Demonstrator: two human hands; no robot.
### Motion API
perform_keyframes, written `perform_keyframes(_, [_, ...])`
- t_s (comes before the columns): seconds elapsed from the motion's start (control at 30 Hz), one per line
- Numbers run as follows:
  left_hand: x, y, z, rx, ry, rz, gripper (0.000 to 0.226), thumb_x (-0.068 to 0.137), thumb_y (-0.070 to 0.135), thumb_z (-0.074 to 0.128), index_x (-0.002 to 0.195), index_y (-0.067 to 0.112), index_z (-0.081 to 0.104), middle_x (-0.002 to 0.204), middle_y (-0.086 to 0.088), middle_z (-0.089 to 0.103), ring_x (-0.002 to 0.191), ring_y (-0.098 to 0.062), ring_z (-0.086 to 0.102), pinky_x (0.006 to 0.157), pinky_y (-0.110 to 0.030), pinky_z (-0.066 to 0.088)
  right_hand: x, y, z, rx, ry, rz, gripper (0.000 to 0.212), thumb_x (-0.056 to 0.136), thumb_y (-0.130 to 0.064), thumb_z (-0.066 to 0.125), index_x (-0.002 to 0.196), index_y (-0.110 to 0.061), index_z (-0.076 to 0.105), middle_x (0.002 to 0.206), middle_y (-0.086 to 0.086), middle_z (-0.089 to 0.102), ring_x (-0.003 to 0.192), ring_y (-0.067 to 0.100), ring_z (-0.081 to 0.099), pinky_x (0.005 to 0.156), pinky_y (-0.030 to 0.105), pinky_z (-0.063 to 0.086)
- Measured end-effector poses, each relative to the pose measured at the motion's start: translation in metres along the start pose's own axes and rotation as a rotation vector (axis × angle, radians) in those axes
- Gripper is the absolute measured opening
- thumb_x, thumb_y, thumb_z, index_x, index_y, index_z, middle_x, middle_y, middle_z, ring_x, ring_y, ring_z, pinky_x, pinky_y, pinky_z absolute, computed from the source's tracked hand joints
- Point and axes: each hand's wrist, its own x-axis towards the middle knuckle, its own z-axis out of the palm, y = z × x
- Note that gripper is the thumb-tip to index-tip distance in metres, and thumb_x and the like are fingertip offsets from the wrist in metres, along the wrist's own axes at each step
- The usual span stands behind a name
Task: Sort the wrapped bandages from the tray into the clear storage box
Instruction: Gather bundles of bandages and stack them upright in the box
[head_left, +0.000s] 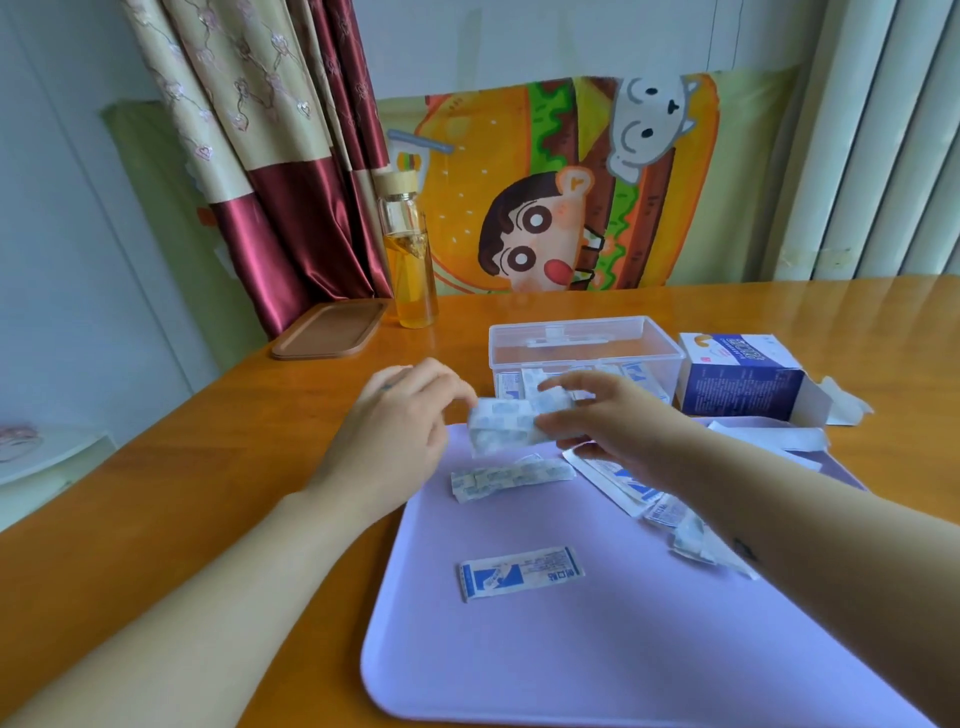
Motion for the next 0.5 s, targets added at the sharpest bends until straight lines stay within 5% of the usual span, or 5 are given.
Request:
perform_keyframes(0.1, [0.003,0.0,0.0,-0.203,-0.072,-0.266,0.038,0.084,-0.007,0.048,0.106,0.021,0.062,0.102,0.012,0.057,0.098,-0.007,0.054,0.085,-0.018,0.045,0.006,0.009,0.008,-0.345,-0.001,-0.066,0.02,0.079,-0.013,0.072,0.096,-0.019,0.063,0.075,-0.002,0.063,0.059,0.011,0.052,0.047,0.014,0.038])
perform_keyframes(0.17, [0.009,0.006,0.007,-0.26,-0.294,-0.323,0.03,0.09,0.009,0.051,0.117,0.02,0.059,0.113,0.007,0.06,0.102,-0.006,0.054,0.086,-0.017,0.043,0.011,0.014,0.013,-0.584,-0.015,-0.128,0.024,0.08,-0.02,0.072,0.101,-0.021,0.062,0.081,-0.005,0.06,0.059,0.01,0.051,0.047,0.014,0.038])
perform_keyframes(0.23, [0.01,0.01,0.019,-0.173,-0.546,-0.326,0.037,0.092,0.029,0.054,0.129,0.02,0.053,0.127,0.002,0.057,0.112,-0.013,0.053,0.091,-0.024,0.042,0.016,0.015,0.013,-0.824,-0.017,-0.181,0.036,0.08,-0.027,0.071,0.114,-0.023,0.06,0.105,-0.002,0.061,0.081,0.015,0.058,0.065,0.019,0.045])
perform_keyframes(0.33, [0.008,0.011,0.033,-0.068,-0.679,-0.332,0.045,0.087,0.043,0.059,0.127,0.023,0.056,0.128,0.001,0.058,0.111,-0.017,0.055,0.09,-0.032,0.047,0.022,0.009,0.012,-1.011,-0.092,-0.225,0.054,0.081,-0.031,0.069,0.131,-0.022,0.051,0.134,0.0,0.05,0.122,0.022,0.046,0.095,0.028,0.038])
perform_keyframes(0.5, [0.016,0.014,0.037,-0.063,-0.793,-0.361,0.035,0.083,0.038,0.067,0.112,0.019,0.065,0.108,0.001,0.066,0.095,-0.018,0.059,0.08,-0.033,0.048,0.029,-0.003,0.019,-1.172,-0.39,-0.148,0.058,0.083,-0.027,0.069,0.135,-0.018,0.046,0.137,-0.002,0.048,0.121,0.018,0.048,0.092,0.024,0.035])
